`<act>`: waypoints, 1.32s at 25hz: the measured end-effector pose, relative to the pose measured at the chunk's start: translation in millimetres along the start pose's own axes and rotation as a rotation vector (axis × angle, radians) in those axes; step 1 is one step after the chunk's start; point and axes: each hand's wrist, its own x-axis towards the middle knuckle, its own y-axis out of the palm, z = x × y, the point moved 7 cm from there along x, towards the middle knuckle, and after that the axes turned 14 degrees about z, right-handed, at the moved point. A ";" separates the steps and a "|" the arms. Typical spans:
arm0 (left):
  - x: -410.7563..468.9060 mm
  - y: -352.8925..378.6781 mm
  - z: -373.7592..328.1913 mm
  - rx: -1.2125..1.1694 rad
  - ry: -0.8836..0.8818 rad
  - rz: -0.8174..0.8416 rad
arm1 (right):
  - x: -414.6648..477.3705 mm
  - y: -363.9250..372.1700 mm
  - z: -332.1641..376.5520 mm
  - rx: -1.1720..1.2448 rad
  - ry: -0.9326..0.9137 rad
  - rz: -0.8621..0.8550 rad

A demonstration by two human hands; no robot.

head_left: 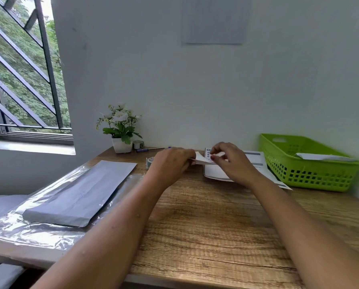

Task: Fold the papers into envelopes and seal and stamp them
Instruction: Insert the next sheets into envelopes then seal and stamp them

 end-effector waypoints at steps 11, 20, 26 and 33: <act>-0.4 -13.2 5.7 -0.126 0.094 -0.113 | -11.2 -2.6 35.6 -0.549 -0.161 -0.286; -2.5 -20.0 31.8 -0.287 0.046 -0.168 | -10.9 -16.7 21.7 -0.579 -0.045 -0.266; -1.4 -13.9 18.9 -0.301 0.063 -0.135 | -9.0 0.2 28.4 -0.584 -0.110 -0.192; 0.5 -10.4 3.4 -0.238 0.076 -0.124 | -9.3 4.4 33.8 -0.604 -0.109 -0.162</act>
